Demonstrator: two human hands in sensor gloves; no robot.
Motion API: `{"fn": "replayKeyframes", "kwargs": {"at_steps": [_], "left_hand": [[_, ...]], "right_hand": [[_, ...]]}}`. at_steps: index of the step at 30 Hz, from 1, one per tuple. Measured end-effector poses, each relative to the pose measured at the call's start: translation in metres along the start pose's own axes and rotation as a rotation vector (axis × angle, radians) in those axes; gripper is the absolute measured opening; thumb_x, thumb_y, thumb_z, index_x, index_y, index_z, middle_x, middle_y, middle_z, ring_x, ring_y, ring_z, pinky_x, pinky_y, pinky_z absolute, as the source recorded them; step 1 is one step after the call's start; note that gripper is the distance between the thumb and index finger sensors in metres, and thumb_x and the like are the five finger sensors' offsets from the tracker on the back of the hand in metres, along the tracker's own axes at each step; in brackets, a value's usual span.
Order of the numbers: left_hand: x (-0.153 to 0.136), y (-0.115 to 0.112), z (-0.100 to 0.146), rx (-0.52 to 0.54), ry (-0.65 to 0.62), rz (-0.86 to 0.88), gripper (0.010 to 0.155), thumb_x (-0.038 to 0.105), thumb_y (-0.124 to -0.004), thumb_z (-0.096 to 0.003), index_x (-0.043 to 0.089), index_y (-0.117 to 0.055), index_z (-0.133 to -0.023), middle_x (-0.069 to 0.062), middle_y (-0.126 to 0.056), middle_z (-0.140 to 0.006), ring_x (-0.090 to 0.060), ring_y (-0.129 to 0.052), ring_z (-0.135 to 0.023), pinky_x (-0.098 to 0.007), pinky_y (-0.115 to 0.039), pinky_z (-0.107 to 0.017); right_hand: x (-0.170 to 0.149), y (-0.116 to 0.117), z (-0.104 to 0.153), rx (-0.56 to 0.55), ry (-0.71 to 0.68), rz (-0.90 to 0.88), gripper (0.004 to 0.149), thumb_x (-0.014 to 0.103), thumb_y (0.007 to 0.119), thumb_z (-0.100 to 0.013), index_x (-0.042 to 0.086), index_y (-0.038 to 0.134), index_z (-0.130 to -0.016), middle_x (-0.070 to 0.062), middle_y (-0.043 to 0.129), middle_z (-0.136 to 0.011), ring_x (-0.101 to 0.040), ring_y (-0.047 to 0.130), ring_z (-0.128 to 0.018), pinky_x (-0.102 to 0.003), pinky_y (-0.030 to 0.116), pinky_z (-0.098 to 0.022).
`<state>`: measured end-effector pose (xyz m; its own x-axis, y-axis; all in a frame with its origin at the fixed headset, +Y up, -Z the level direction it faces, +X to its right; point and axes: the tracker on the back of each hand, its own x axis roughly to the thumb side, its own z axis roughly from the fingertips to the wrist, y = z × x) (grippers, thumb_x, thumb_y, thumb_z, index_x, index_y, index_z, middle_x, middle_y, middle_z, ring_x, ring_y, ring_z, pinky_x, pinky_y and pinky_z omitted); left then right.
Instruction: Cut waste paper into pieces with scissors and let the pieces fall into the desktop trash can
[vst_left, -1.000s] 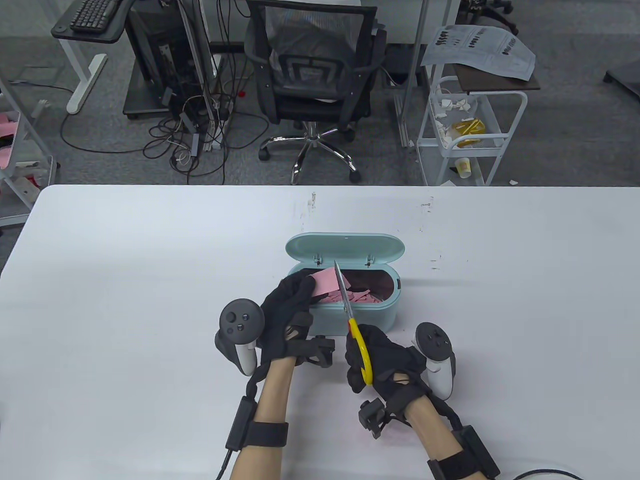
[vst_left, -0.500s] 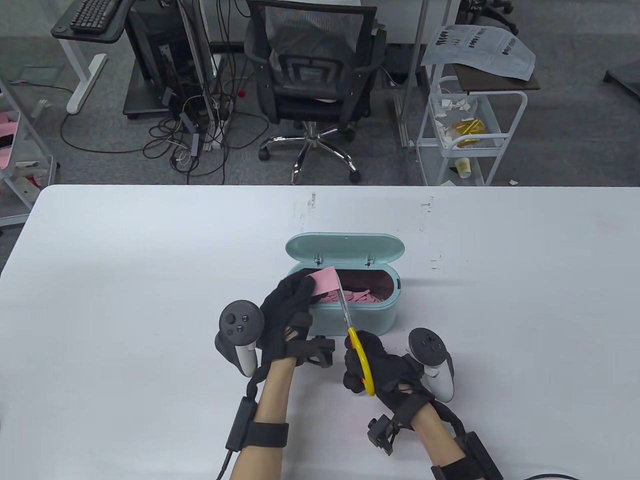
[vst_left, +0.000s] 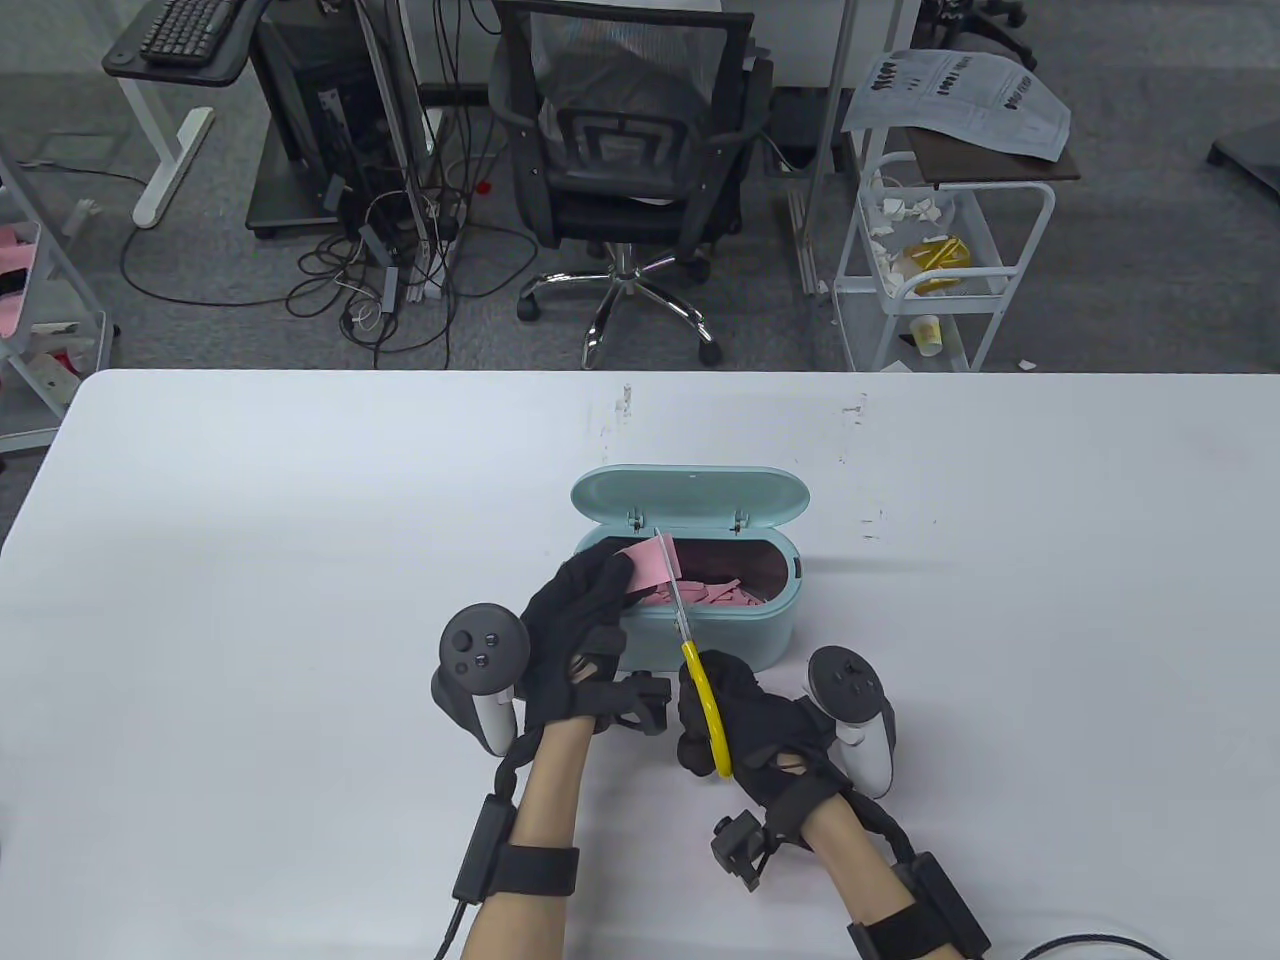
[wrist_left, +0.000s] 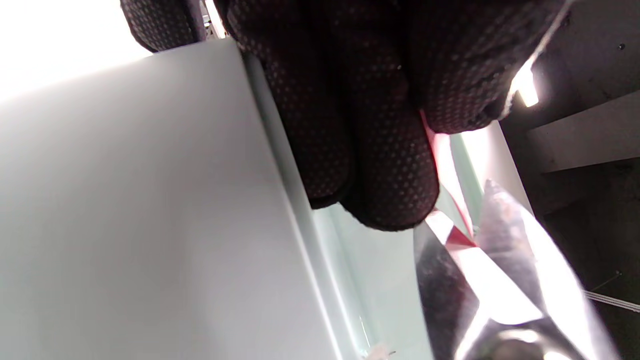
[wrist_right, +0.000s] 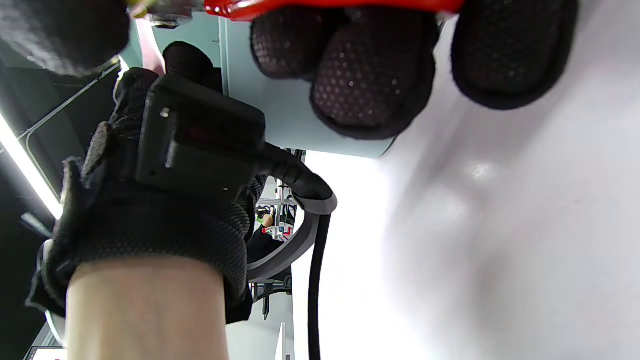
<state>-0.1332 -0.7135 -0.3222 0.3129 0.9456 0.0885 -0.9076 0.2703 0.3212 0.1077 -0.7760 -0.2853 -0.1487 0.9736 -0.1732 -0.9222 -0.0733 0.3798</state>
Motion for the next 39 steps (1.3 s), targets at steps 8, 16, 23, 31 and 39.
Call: {"fn": "replayKeyframes", "kwargs": {"at_steps": [8,16,23,31,39], "left_hand": [[0.000,0.001,-0.001,-0.007,0.009,0.000,0.039,0.050,-0.091,-0.0419,0.028,-0.099,-0.072,0.013,-0.117,-0.050,-0.009,-0.115,-0.049,-0.059,-0.062,-0.073],[-0.001,0.003,-0.003,-0.004,0.028,0.010,0.038,0.053,-0.095,-0.0384,0.030,-0.100,-0.068,0.015,-0.117,-0.048,-0.008,-0.116,-0.046,-0.057,-0.064,-0.073],[-0.001,0.003,-0.003,-0.018,0.025,0.025,0.037,0.051,-0.092,-0.0419,0.028,-0.099,-0.071,0.013,-0.117,-0.050,-0.010,-0.115,-0.049,-0.059,-0.062,-0.073],[-0.001,0.003,-0.004,-0.021,0.018,0.025,0.037,0.050,-0.092,-0.0419,0.028,-0.099,-0.071,0.013,-0.117,-0.051,-0.010,-0.115,-0.049,-0.059,-0.061,-0.073],[-0.001,0.003,-0.004,-0.027,0.008,0.016,0.037,0.051,-0.092,-0.0418,0.028,-0.099,-0.071,0.013,-0.117,-0.050,-0.010,-0.115,-0.049,-0.060,-0.061,-0.073]], "right_hand": [[0.004,-0.004,0.001,-0.062,-0.038,-0.019,0.073,0.059,0.075,-0.038,0.011,0.051,-0.088,0.006,0.088,-0.060,-0.014,0.102,-0.030,-0.055,0.087,-0.041],[0.002,-0.011,0.006,-0.110,-0.041,-0.029,0.071,0.058,0.080,-0.036,0.012,0.057,-0.086,0.007,0.092,-0.055,-0.013,0.104,-0.025,-0.053,0.088,-0.039],[-0.006,-0.006,0.011,0.046,-0.044,0.055,0.087,0.073,0.069,-0.039,0.019,0.034,-0.098,0.001,0.072,-0.080,-0.023,0.091,-0.056,-0.062,0.069,-0.056],[-0.002,0.001,0.007,0.018,-0.039,0.116,0.088,0.073,0.070,-0.039,0.019,0.035,-0.099,0.000,0.071,-0.081,-0.025,0.091,-0.057,-0.063,0.068,-0.055],[0.003,0.000,0.002,-0.056,-0.055,0.088,0.082,0.071,0.068,-0.038,0.017,0.045,-0.095,0.002,0.080,-0.073,-0.022,0.095,-0.045,-0.060,0.075,-0.049]]}}
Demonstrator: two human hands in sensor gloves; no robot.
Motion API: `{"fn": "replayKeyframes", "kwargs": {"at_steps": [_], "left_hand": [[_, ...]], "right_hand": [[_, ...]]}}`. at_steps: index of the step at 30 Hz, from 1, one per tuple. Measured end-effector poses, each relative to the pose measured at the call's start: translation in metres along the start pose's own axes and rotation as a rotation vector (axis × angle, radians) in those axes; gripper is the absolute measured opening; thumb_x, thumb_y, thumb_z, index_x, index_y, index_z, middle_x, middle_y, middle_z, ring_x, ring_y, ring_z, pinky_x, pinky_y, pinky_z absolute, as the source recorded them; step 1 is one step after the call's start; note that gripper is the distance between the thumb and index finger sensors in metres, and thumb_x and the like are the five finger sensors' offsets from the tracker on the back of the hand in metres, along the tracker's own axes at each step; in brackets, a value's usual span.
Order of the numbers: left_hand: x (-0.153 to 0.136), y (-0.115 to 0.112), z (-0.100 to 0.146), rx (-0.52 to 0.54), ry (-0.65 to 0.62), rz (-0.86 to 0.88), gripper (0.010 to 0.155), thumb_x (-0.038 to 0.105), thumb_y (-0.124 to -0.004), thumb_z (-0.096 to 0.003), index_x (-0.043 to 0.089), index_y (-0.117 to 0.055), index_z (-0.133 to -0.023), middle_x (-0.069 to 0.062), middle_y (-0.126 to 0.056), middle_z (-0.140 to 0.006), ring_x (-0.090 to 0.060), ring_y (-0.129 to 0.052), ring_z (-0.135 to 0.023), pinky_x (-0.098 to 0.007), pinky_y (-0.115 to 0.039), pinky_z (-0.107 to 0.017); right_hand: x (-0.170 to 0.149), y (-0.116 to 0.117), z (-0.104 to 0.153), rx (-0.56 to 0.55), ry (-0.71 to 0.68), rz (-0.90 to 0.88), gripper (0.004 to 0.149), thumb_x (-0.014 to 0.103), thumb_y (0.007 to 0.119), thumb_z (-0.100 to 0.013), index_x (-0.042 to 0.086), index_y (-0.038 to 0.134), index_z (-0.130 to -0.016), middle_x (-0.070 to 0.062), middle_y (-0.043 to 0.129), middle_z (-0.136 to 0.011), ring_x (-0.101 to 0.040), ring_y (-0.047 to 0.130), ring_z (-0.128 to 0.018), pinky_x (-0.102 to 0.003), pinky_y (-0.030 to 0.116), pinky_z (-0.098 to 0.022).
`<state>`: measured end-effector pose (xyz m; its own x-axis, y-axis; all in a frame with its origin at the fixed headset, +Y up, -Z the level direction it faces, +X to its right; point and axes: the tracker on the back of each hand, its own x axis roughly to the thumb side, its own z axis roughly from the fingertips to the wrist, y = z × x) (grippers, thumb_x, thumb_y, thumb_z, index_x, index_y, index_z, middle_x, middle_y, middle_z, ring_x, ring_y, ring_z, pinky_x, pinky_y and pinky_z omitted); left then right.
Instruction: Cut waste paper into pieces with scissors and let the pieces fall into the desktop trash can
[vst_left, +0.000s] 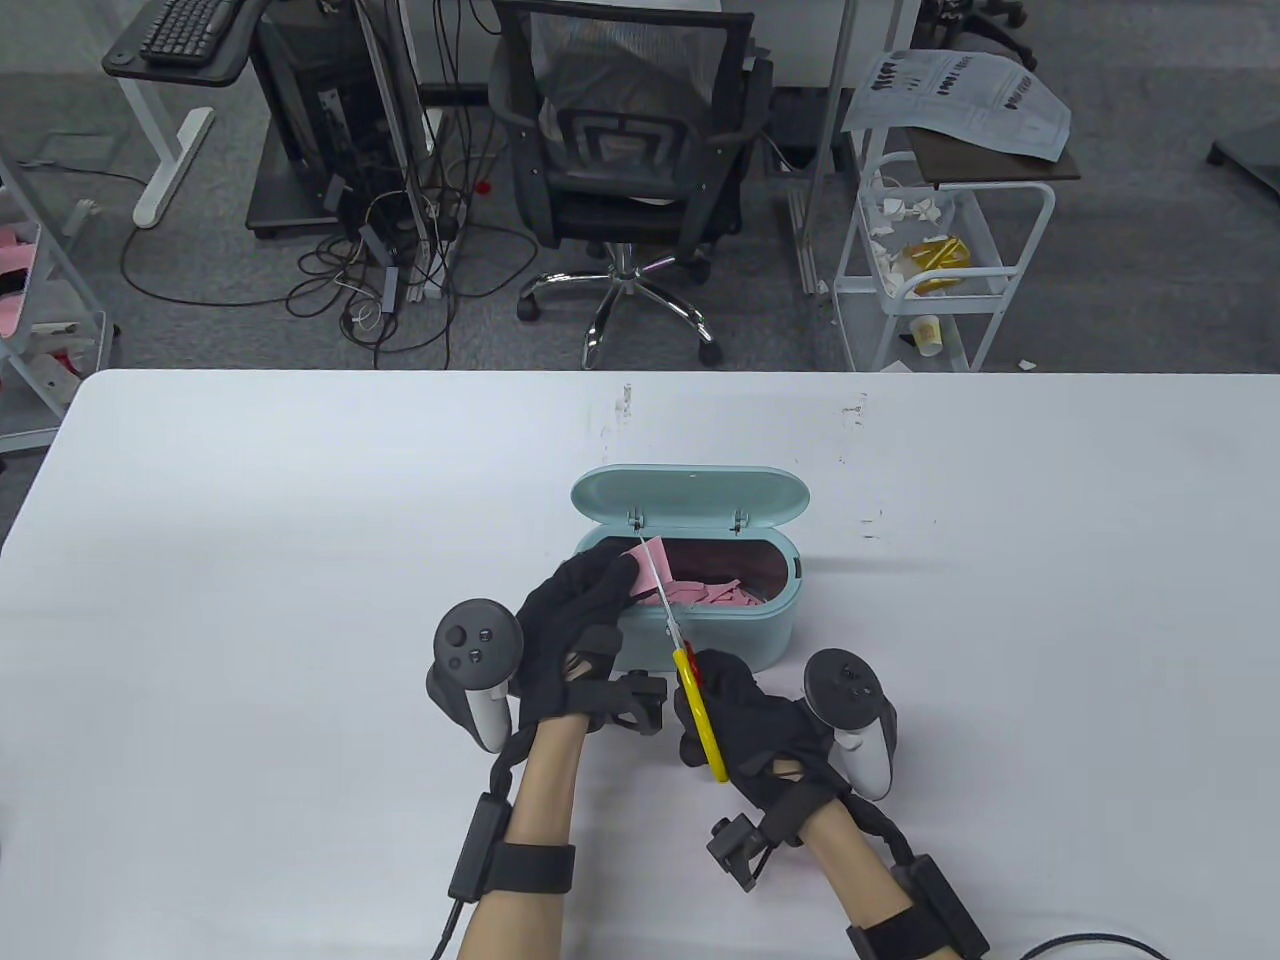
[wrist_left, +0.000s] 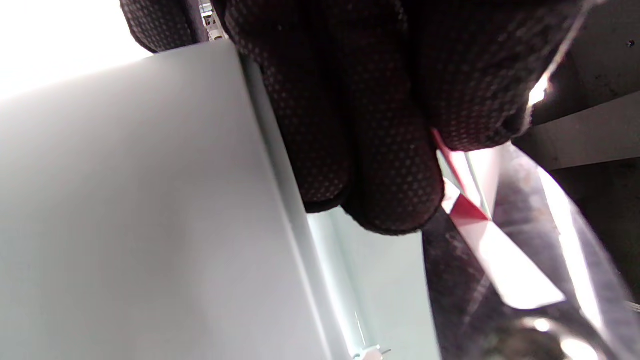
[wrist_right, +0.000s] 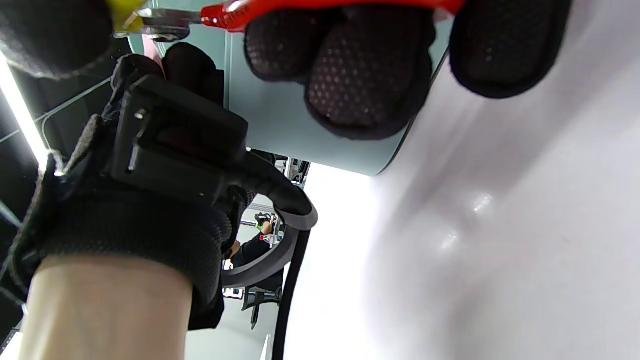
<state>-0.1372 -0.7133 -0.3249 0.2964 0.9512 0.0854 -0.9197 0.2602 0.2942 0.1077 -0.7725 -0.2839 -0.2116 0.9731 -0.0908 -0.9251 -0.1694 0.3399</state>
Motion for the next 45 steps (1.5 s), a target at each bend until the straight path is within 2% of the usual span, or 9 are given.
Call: {"fn": "replayKeyframes", "kwargs": {"at_steps": [9,13,23,27,32,37,39,42,45], "left_hand": [[0.000,0.000,0.000,-0.001,0.000,0.004,0.037,0.051,-0.092,-0.0417,0.029,-0.099,-0.071,0.013,-0.117,-0.050,-0.009,-0.115,-0.050,-0.060,-0.061,-0.073],[-0.001,0.000,0.000,0.001,0.004,0.015,0.037,0.051,-0.092,-0.0418,0.028,-0.099,-0.071,0.013,-0.117,-0.050,-0.009,-0.115,-0.050,-0.060,-0.061,-0.073],[-0.001,0.000,0.000,0.000,-0.001,-0.002,0.037,0.051,-0.092,-0.0414,0.029,-0.099,-0.070,0.013,-0.117,-0.050,-0.009,-0.115,-0.049,-0.060,-0.061,-0.073],[-0.001,0.000,0.000,-0.006,-0.003,-0.004,0.037,0.051,-0.092,-0.0412,0.029,-0.099,-0.070,0.013,-0.117,-0.049,-0.009,-0.115,-0.049,-0.060,-0.061,-0.073],[0.000,0.000,-0.001,-0.015,-0.004,-0.012,0.037,0.053,-0.092,-0.0412,0.031,-0.099,-0.070,0.015,-0.116,-0.048,-0.007,-0.115,-0.049,-0.059,-0.061,-0.073],[0.001,0.001,-0.003,-0.068,0.002,-0.002,0.037,0.049,-0.091,-0.0435,0.028,-0.099,-0.073,0.013,-0.116,-0.052,-0.010,-0.114,-0.052,-0.061,-0.059,-0.074],[0.001,0.001,-0.004,-0.074,0.001,-0.001,0.037,0.048,-0.090,-0.0445,0.027,-0.098,-0.074,0.013,-0.116,-0.053,-0.010,-0.114,-0.053,-0.061,-0.058,-0.074],[0.000,0.001,-0.002,-0.067,0.004,0.014,0.037,0.047,-0.089,-0.0452,0.026,-0.098,-0.075,0.012,-0.116,-0.054,-0.011,-0.114,-0.053,-0.061,-0.058,-0.074],[0.000,0.000,-0.002,-0.065,0.000,0.016,0.038,0.046,-0.088,-0.0459,0.026,-0.097,-0.076,0.010,-0.115,-0.055,-0.012,-0.113,-0.054,-0.061,-0.057,-0.074]], "right_hand": [[0.000,0.001,0.002,0.007,0.007,-0.046,0.082,0.072,0.068,-0.038,0.017,0.046,-0.095,0.002,0.081,-0.072,-0.022,0.096,-0.044,-0.059,0.077,-0.049],[0.000,0.001,0.002,0.028,0.007,-0.042,0.085,0.075,0.066,-0.038,0.018,0.041,-0.097,0.001,0.077,-0.076,-0.023,0.094,-0.050,-0.060,0.074,-0.051],[0.001,-0.002,0.001,0.020,0.027,-0.050,0.085,0.074,0.068,-0.038,0.017,0.044,-0.096,0.001,0.079,-0.074,-0.024,0.095,-0.048,-0.060,0.075,-0.050],[0.002,-0.002,0.001,0.006,0.026,-0.062,0.081,0.070,0.068,-0.039,0.015,0.046,-0.094,0.002,0.081,-0.070,-0.021,0.097,-0.043,-0.059,0.078,-0.047],[0.005,-0.003,0.001,-0.040,-0.006,-0.087,0.070,0.057,0.077,-0.038,0.011,0.055,-0.086,0.008,0.090,-0.056,-0.012,0.103,-0.026,-0.054,0.086,-0.042],[0.005,-0.009,0.003,-0.071,-0.021,-0.120,0.070,0.057,0.079,-0.037,0.012,0.056,-0.086,0.009,0.091,-0.055,-0.012,0.103,-0.025,-0.054,0.086,-0.042],[0.002,-0.011,0.005,-0.077,-0.018,-0.105,0.074,0.062,0.078,-0.036,0.013,0.055,-0.088,0.007,0.090,-0.058,-0.015,0.103,-0.028,-0.055,0.082,-0.046],[-0.003,-0.009,0.008,0.069,0.024,-0.023,0.084,0.072,0.071,-0.039,0.019,0.040,-0.097,0.003,0.077,-0.075,-0.021,0.095,-0.050,-0.060,0.072,-0.054],[-0.006,-0.005,0.010,0.085,0.029,0.034,0.089,0.074,0.071,-0.038,0.018,0.035,-0.098,0.001,0.073,-0.080,-0.023,0.092,-0.056,-0.062,0.070,-0.054]]}}
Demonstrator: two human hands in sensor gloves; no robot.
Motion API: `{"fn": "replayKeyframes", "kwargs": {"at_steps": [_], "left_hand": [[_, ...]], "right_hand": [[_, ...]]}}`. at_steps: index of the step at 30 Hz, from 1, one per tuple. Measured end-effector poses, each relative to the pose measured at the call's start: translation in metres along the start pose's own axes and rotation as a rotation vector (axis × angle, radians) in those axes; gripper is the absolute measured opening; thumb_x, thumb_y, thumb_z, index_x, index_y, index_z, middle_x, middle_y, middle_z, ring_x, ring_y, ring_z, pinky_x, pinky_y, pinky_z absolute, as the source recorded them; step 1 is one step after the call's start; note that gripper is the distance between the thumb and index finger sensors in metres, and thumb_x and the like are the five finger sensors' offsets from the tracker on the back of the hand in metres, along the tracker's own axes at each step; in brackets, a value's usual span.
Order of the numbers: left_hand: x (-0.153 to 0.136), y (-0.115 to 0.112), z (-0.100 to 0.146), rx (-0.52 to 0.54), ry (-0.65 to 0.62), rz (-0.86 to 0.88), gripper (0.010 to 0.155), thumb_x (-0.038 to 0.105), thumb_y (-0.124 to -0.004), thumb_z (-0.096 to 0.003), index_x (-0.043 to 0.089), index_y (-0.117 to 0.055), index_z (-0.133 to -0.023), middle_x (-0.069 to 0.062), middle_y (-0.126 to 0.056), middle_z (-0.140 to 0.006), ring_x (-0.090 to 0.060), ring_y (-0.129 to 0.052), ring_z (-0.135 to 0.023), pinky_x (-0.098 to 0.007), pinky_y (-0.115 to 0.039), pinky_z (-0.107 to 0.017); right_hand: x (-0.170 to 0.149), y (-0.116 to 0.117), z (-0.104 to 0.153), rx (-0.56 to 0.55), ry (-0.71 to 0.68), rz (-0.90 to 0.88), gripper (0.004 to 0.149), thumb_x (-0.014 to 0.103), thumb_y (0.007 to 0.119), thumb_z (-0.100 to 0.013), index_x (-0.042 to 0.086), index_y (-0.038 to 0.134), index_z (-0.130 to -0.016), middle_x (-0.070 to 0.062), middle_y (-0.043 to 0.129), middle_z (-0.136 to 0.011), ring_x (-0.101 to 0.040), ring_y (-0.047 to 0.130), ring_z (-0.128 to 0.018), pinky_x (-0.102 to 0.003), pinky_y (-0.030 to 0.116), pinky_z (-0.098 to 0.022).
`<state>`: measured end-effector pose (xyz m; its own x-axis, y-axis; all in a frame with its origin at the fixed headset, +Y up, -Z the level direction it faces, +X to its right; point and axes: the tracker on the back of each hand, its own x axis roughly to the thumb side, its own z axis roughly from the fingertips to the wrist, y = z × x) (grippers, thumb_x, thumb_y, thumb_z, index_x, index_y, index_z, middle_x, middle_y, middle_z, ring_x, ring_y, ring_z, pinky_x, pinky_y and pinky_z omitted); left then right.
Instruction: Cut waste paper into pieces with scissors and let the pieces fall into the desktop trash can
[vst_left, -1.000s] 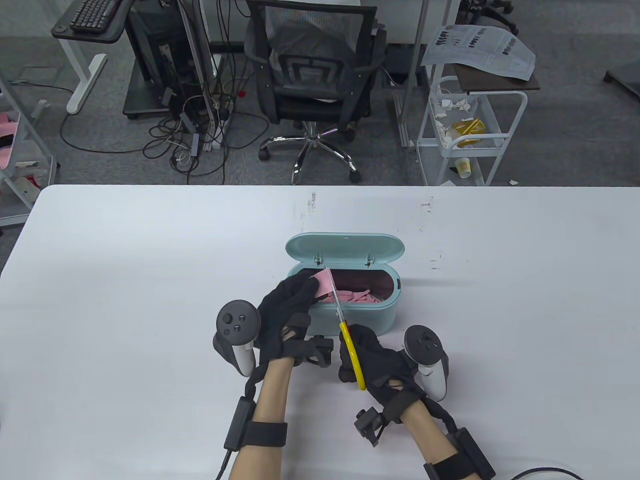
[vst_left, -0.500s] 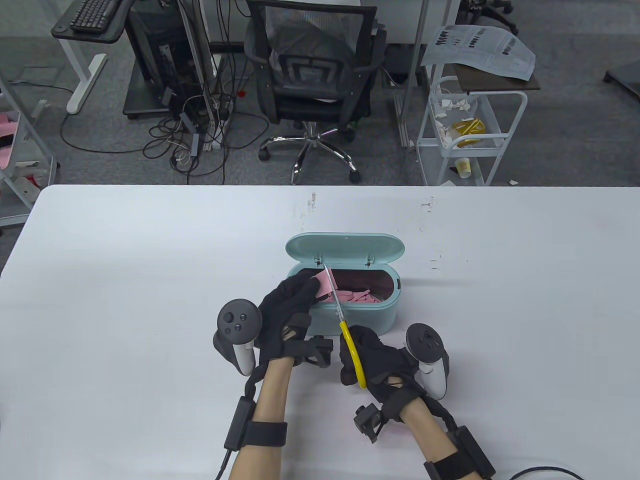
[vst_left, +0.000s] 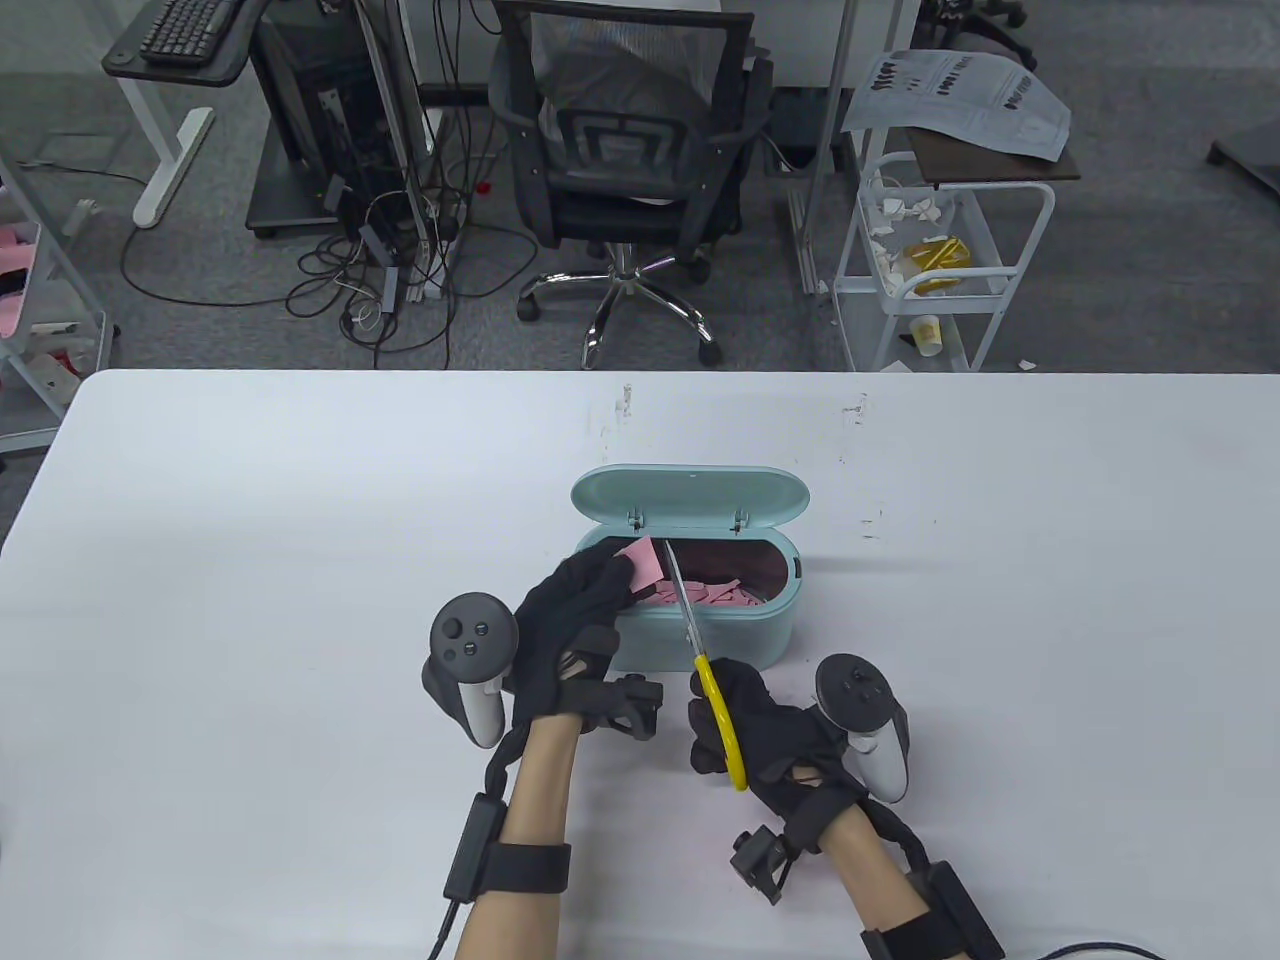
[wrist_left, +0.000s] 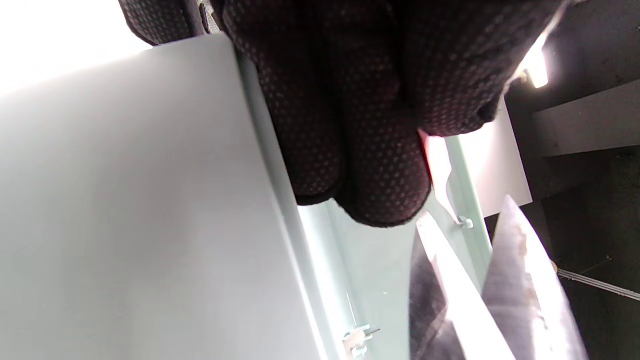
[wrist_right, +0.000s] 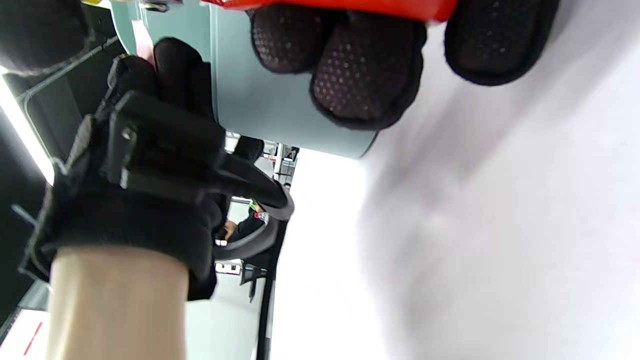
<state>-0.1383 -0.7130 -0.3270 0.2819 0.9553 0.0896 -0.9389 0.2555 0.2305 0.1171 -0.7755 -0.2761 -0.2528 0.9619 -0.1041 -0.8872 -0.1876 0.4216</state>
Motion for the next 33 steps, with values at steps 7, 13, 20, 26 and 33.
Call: {"fn": "replayKeyframes", "kwargs": {"at_steps": [7,13,20,26,33], "left_hand": [[0.000,0.000,-0.001,-0.029,-0.014,0.013,0.039,0.042,-0.086,-0.0476,0.022,-0.096,-0.079,0.007,-0.115,-0.059,-0.015,-0.112,-0.056,-0.064,-0.055,-0.074],[0.000,0.002,-0.002,-0.035,-0.018,-0.002,0.040,0.044,-0.088,-0.0450,0.023,-0.098,-0.077,0.008,-0.116,-0.057,-0.014,-0.114,-0.055,-0.063,-0.056,-0.074],[-0.001,0.003,-0.002,-0.014,-0.018,-0.016,0.040,0.048,-0.090,-0.0424,0.025,-0.099,-0.074,0.011,-0.117,-0.054,-0.011,-0.115,-0.053,-0.061,-0.059,-0.074],[0.000,0.002,-0.003,-0.021,-0.016,-0.016,0.040,0.048,-0.090,-0.0424,0.026,-0.099,-0.074,0.011,-0.117,-0.054,-0.011,-0.115,-0.053,-0.062,-0.058,-0.074],[0.000,0.002,-0.003,-0.023,-0.017,-0.022,0.039,0.048,-0.090,-0.0432,0.026,-0.099,-0.074,0.011,-0.117,-0.054,-0.011,-0.114,-0.054,-0.062,-0.058,-0.074]], "right_hand": [[0.006,0.005,-0.005,-0.014,-0.005,0.056,0.089,0.074,0.071,-0.038,0.019,0.035,-0.098,0.000,0.072,-0.081,-0.024,0.091,-0.057,-0.063,0.069,-0.055],[0.012,0.003,-0.007,-0.082,-0.033,0.106,0.087,0.074,0.072,-0.037,0.019,0.040,-0.097,0.002,0.076,-0.078,-0.023,0.093,-0.053,-0.061,0.071,-0.052],[0.013,0.002,-0.008,-0.118,-0.039,0.060,0.082,0.069,0.072,-0.038,0.017,0.046,-0.095,0.003,0.080,-0.072,-0.022,0.096,-0.045,-0.060,0.075,-0.049],[0.012,-0.001,-0.008,-0.129,-0.045,0.052,0.079,0.067,0.073,-0.038,0.016,0.048,-0.093,0.004,0.083,-0.069,-0.020,0.098,-0.041,-0.058,0.078,-0.047],[0.012,-0.005,-0.009,-0.184,-0.057,0.022,0.070,0.058,0.080,-0.036,0.014,0.057,-0.086,0.010,0.090,-0.056,-0.011,0.103,-0.025,-0.053,0.085,-0.043]]}}
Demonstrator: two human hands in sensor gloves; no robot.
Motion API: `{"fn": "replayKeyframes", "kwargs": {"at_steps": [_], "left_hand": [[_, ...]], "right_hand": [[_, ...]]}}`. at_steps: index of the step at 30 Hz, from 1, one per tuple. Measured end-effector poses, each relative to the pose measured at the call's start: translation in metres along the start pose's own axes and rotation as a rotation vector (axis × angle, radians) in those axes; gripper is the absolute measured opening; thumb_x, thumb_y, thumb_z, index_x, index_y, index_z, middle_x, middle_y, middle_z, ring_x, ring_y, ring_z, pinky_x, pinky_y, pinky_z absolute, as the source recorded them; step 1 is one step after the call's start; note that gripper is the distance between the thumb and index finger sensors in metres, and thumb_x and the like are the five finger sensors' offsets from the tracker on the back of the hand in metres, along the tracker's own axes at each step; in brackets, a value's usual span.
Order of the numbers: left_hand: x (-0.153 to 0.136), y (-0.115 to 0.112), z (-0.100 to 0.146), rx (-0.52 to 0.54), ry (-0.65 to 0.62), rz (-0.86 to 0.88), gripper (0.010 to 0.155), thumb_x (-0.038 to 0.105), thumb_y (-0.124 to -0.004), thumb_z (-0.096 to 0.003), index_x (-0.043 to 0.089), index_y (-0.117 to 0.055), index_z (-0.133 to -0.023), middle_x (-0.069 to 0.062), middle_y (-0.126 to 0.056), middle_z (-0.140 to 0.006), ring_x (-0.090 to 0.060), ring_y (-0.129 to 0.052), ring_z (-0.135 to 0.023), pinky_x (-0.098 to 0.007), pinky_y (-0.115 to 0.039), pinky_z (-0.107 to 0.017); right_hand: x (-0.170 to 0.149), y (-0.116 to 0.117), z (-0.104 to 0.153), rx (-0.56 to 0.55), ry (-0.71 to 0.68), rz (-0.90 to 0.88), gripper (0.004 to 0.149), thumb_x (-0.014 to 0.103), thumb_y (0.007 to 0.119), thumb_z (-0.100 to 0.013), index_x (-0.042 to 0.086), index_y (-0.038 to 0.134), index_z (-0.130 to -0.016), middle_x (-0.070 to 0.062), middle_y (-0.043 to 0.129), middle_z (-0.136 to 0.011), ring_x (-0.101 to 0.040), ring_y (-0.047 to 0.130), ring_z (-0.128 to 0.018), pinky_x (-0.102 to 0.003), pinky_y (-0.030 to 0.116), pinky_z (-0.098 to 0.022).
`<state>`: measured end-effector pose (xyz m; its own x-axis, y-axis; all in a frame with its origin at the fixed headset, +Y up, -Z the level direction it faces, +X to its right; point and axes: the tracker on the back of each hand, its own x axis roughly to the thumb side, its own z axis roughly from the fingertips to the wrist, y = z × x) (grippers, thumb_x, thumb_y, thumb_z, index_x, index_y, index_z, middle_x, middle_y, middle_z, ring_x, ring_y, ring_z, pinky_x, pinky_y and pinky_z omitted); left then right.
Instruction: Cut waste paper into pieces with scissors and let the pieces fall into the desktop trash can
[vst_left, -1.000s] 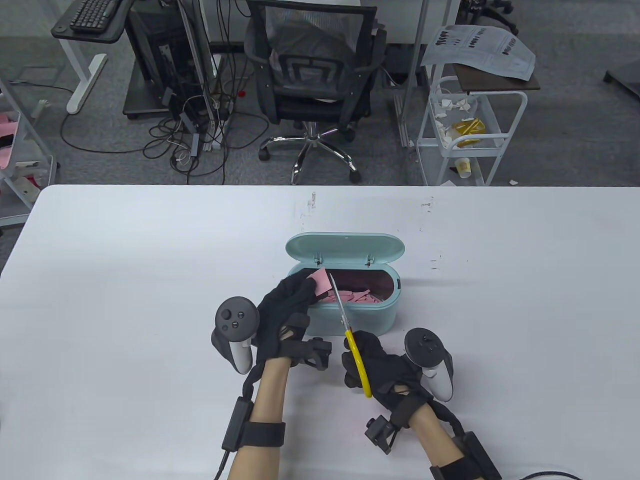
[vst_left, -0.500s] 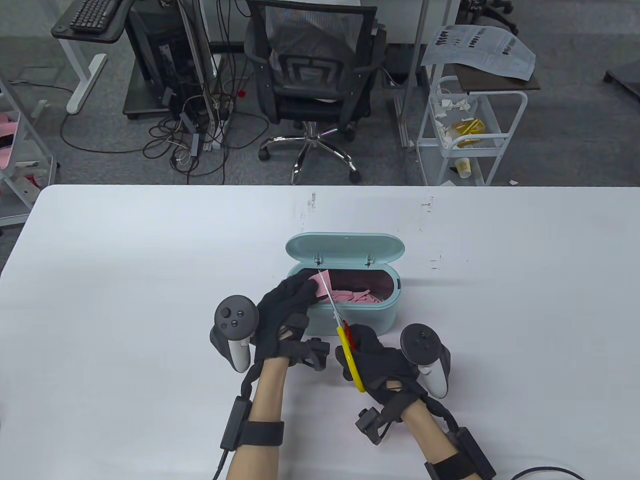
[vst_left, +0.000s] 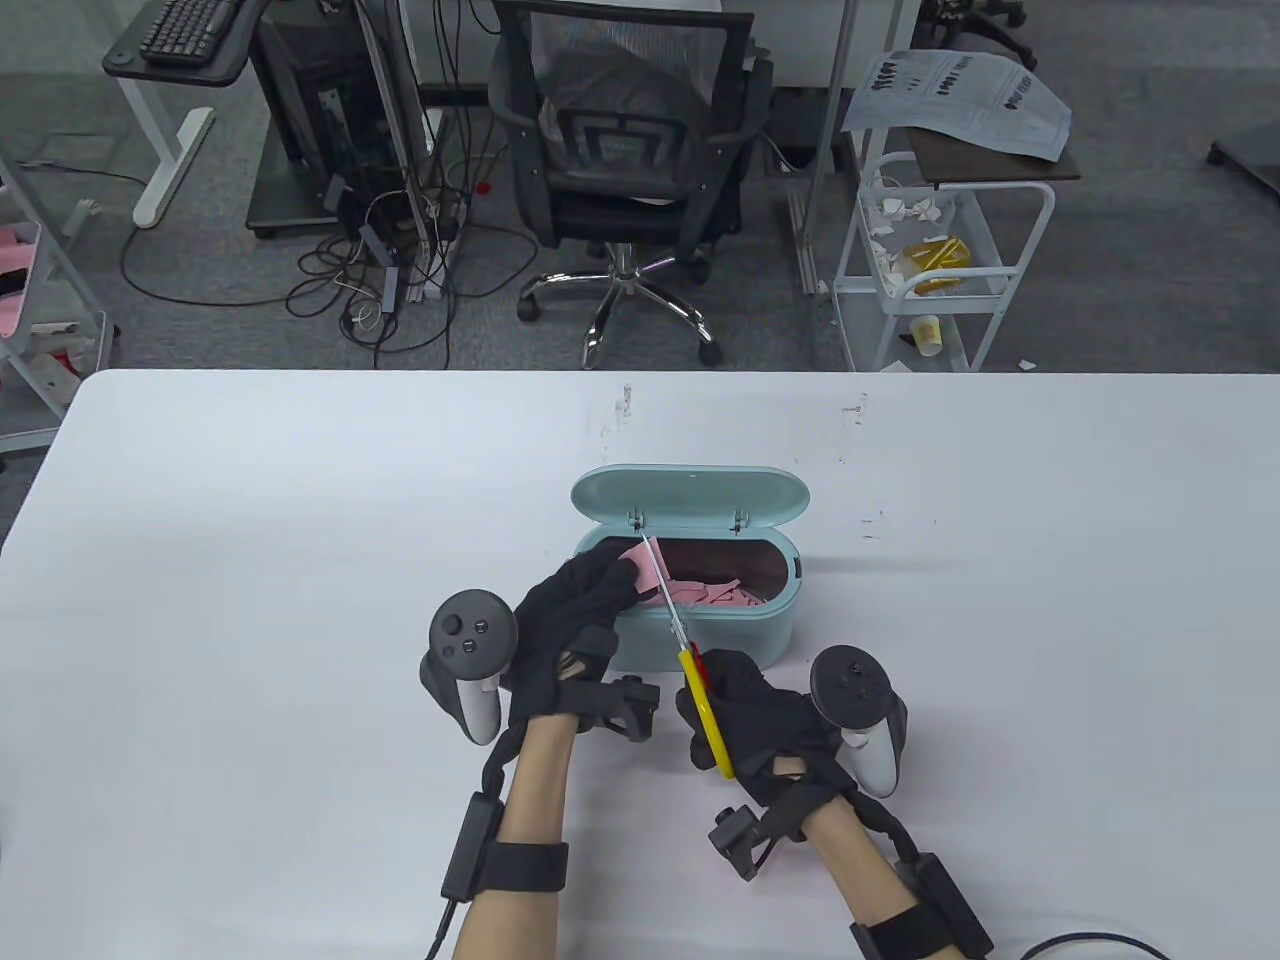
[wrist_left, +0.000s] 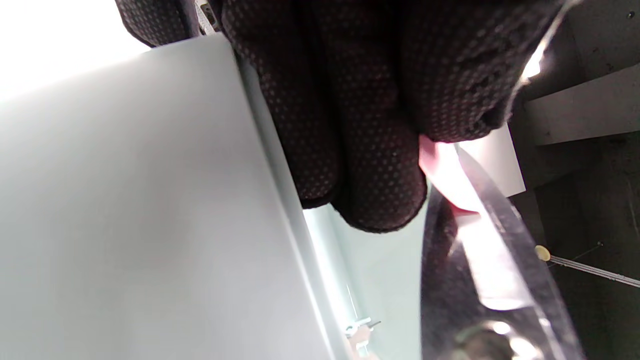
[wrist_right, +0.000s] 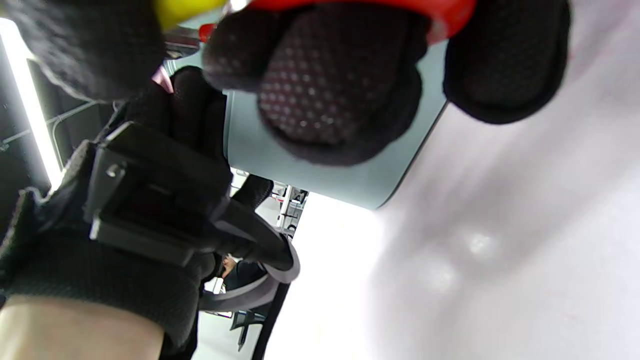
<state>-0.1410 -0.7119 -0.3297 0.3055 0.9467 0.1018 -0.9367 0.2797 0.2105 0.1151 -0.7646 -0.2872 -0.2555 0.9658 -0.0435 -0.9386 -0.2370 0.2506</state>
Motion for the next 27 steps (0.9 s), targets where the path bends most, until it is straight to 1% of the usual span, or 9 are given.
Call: {"fn": "replayKeyframes", "kwargs": {"at_steps": [4,5,8,10,12,13,16,23,27], "left_hand": [[0.000,0.000,0.000,-0.002,0.003,0.005,0.039,0.048,-0.090,-0.0430,0.026,-0.099,-0.074,0.012,-0.117,-0.054,-0.011,-0.114,-0.054,-0.061,-0.058,-0.074],[0.000,0.000,0.000,-0.001,0.005,0.007,0.039,0.049,-0.090,-0.0429,0.026,-0.099,-0.074,0.012,-0.117,-0.054,-0.011,-0.115,-0.053,-0.061,-0.058,-0.074],[0.000,0.000,0.000,0.001,0.006,0.007,0.039,0.049,-0.089,-0.0432,0.028,-0.099,-0.074,0.012,-0.117,-0.055,-0.011,-0.114,-0.054,-0.061,-0.058,-0.074],[-0.001,0.000,0.000,0.001,0.008,0.012,0.039,0.050,-0.089,-0.0434,0.028,-0.099,-0.074,0.012,-0.116,-0.055,-0.011,-0.114,-0.054,-0.061,-0.058,-0.074],[0.000,-0.001,0.001,0.003,0.010,0.017,0.039,0.049,-0.089,-0.0436,0.028,-0.099,-0.074,0.012,-0.116,-0.055,-0.011,-0.114,-0.054,-0.061,-0.058,-0.074],[0.000,-0.001,0.001,0.004,0.010,0.018,0.039,0.049,-0.089,-0.0439,0.028,-0.099,-0.074,0.012,-0.117,-0.055,-0.011,-0.114,-0.054,-0.061,-0.057,-0.074],[-0.001,-0.001,0.001,0.004,0.011,0.022,0.039,0.049,-0.088,-0.0443,0.027,-0.099,-0.074,0.011,-0.117,-0.055,-0.011,-0.114,-0.054,-0.061,-0.057,-0.074],[-0.001,-0.001,0.001,0.002,0.012,0.021,0.039,0.050,-0.088,-0.0447,0.027,-0.099,-0.074,0.011,-0.116,-0.055,-0.012,-0.114,-0.054,-0.062,-0.057,-0.074],[0.000,-0.001,0.001,0.005,0.008,0.004,0.039,0.051,-0.088,-0.0447,0.028,-0.099,-0.074,0.012,-0.117,-0.055,-0.011,-0.114,-0.054,-0.062,-0.057,-0.074]], "right_hand": [[-0.004,-0.004,0.001,-0.027,0.011,-0.044,0.071,0.059,0.081,-0.036,0.014,0.058,-0.086,0.010,0.091,-0.055,-0.011,0.103,-0.024,-0.052,0.086,-0.042],[-0.006,-0.005,0.002,-0.022,0.019,-0.051,0.072,0.061,0.080,-0.035,0.014,0.058,-0.086,0.008,0.091,-0.056,-0.013,0.103,-0.026,-0.054,0.083,-0.044],[-0.012,-0.005,0.004,0.095,0.036,-0.001,0.081,0.069,0.076,-0.037,0.019,0.048,-0.095,0.005,0.083,-0.070,-0.019,0.097,-0.043,-0.060,0.073,-0.053],[-0.013,-0.003,0.005,0.102,0.012,0.063,0.085,0.072,0.074,-0.037,0.022,0.042,-0.098,0.002,0.076,-0.077,-0.022,0.093,-0.053,-0.062,0.068,-0.055],[-0.011,-0.002,0.006,0.112,-0.003,0.132,0.087,0.073,0.071,-0.038,0.022,0.038,-0.099,0.001,0.072,-0.081,-0.023,0.090,-0.058,-0.063,0.066,-0.057],[-0.009,-0.001,0.006,0.098,-0.015,0.166,0.087,0.074,0.070,-0.038,0.023,0.036,-0.100,0.001,0.070,-0.083,-0.023,0.089,-0.060,-0.064,0.065,-0.058],[-0.007,0.002,0.005,0.082,-0.022,0.220,0.087,0.074,0.070,-0.038,0.023,0.035,-0.100,0.001,0.069,-0.083,-0.023,0.089,-0.061,-0.064,0.064,-0.058],[-0.005,0.004,0.002,0.008,-0.035,0.226,0.087,0.073,0.073,-0.037,0.022,0.040,-0.099,0.000,0.073,-0.080,-0.024,0.091,-0.057,-0.064,0.066,-0.056],[-0.003,0.004,0.001,-0.024,-0.052,0.227,0.084,0.071,0.072,-0.037,0.021,0.043,-0.097,0.001,0.076,-0.077,-0.023,0.093,-0.053,-0.062,0.070,-0.054]]}}
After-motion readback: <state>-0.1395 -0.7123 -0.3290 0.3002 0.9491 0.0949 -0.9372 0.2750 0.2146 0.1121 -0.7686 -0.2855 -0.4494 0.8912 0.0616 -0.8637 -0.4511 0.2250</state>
